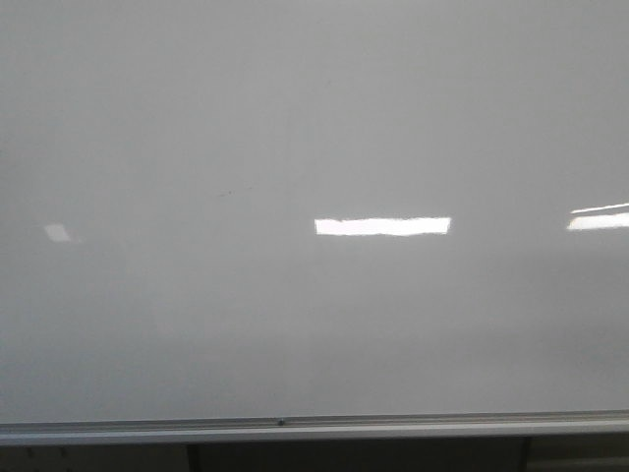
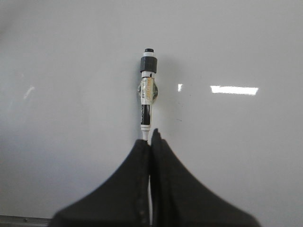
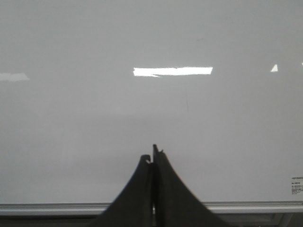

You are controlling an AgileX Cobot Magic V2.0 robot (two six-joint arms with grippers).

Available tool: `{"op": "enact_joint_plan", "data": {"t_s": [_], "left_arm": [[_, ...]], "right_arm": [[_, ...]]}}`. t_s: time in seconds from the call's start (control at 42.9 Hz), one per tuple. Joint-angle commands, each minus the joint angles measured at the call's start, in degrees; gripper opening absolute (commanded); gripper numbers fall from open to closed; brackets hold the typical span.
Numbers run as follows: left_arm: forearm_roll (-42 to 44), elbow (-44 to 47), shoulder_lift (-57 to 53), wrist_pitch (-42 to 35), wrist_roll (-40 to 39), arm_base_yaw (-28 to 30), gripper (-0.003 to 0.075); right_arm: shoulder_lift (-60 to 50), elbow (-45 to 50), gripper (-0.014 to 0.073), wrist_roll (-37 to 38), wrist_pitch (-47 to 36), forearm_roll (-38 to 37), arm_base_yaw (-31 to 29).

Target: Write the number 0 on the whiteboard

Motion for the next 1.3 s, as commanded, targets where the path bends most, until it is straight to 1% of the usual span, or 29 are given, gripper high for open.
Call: {"op": "enact_joint_plan", "data": {"t_s": [0.0,1.049,1.188,1.282], "left_arm": [[-0.17,1.32,-0.99,-4.47,-0.48,0.05,-0.002],[-0.17,1.32,-0.99,-4.99,-0.48,0.05,-0.002],[-0.06,1.32,-0.99,-6.96,-0.48,0.05,-0.002],[-0.32,1.32,-0.99,-10.78,-0.48,0.05,-0.002]], "right_arm": [[-0.91,0.04,-0.0069,-0.38,-4.58,-0.55,0.14],[-0.91,0.04,-0.0069,-0.38,-4.58,-0.55,0.14],[-0.91,-0.01,-0.0069,-0.38,-5.15,-0.55,0.14],[-0.91,-0.07,-0.0069,-0.38,-7.7,-0.55,0.14]]}}
